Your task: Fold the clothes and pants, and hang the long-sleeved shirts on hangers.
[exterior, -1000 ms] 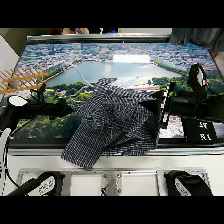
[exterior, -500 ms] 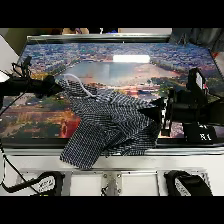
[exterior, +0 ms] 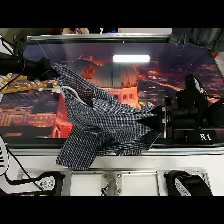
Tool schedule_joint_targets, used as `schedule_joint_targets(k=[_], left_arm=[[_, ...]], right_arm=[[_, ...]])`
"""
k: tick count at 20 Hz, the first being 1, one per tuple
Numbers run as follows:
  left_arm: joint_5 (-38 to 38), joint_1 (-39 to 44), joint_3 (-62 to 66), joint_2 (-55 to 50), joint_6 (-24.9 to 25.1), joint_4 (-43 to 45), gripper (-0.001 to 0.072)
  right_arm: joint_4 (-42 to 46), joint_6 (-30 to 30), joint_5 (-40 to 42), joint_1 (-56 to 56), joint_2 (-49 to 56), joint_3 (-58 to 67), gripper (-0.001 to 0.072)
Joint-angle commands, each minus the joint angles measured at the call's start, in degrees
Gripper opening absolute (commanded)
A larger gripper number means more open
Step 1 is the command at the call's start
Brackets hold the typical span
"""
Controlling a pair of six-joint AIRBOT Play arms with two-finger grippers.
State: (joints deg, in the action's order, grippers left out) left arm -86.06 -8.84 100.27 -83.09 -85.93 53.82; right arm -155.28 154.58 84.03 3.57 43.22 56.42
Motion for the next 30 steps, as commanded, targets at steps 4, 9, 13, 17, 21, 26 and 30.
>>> schedule_joint_targets(k=[4, 9, 13, 17, 21, 26, 30], left_arm=[[-7.0, 6.9, 12.8, -5.7, -0.1, 0.7, 0.0018], [-7.0, 9.0, 14.9, -7.9, 0.0, 0.6, 0.0019], [-6.2, 7.4, 15.0, -7.8, -1.0, 0.5, 0.0564], [-5.2, 3.4, 15.0, -7.2, -2.7, 0.0, 0.0565], [-0.7, -2.0, 15.0, -2.9, -2.6, 0.1, 0.0564], [1.2, -6.6, 15.0, 2.5, -2.6, 0.2, 0.0564], [1.1, -6.9, 14.9, 4.4, -2.6, 0.1, 0.0564]], right_arm=[[-5.6, -0.1, 1.2, 1.0, 0.2, 1.4, 0.0013], [-9.4, -0.1, -2.5, 1.0, 0.3, 3.4, 0.0013], [-14.8, -0.1, -5.5, 1.0, 0.4, 3.4, 0.0013], [-16.5, -0.2, -6.6, 0.9, 0.4, 3.4, 0.0013], [-17.0, -0.2, -11.1, 0.8, 0.4, 3.5, 0.0013], [-17.0, -1.0, -15.2, 0.8, 0.4, 4.9, 0.0012], [-17.0, -0.9, -21.8, 0.8, 0.4, 8.7, 0.0012]])
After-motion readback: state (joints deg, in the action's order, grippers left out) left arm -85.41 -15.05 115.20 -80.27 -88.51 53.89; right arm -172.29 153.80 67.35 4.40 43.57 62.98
